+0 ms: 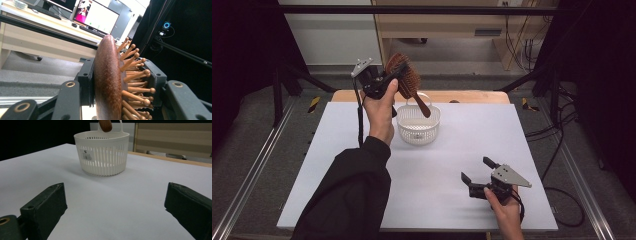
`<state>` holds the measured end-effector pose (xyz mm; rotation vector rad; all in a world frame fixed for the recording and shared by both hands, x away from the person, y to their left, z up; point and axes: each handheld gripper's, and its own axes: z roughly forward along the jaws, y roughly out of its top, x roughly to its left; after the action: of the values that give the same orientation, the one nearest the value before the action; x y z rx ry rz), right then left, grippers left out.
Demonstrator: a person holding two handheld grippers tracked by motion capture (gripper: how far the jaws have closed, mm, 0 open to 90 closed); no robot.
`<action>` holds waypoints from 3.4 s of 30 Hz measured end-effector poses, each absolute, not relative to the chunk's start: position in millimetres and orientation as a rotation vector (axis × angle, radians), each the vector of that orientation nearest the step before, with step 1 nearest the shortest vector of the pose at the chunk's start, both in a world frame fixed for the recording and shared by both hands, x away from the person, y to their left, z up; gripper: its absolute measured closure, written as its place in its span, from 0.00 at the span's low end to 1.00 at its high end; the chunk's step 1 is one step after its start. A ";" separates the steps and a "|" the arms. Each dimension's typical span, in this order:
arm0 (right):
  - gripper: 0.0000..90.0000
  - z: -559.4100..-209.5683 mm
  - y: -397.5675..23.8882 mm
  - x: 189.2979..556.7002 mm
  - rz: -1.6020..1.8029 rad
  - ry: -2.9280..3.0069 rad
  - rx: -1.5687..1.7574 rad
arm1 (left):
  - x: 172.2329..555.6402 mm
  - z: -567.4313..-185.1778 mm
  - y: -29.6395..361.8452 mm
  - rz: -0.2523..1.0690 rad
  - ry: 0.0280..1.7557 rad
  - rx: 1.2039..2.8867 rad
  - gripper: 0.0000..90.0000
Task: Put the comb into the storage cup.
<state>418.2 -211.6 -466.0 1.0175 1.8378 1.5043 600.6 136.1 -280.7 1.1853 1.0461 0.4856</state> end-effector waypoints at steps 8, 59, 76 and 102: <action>0.05 -466.0 -211.5 418.3 1.514 1.834 1.016 | 603.0 -283.0 135.7 0.494 1.048 1.192 0.57; 0.04 -467.3 -209.3 418.9 1.523 1.835 1.022 | 602.4 -332.3 120.1 0.533 1.092 1.252 0.57; 0.04 -467.7 -208.3 418.6 1.522 1.842 1.022 | 600.2 -346.3 110.2 0.523 1.102 1.230 0.57; 0.04 -468.3 -207.7 418.9 1.525 1.850 1.021 | 597.3 -368.8 101.5 0.526 1.130 1.226 0.56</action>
<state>418.9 -207.7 -468.3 1.0212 1.8499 1.5250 597.3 101.5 -368.8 1.2258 1.1301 0.5260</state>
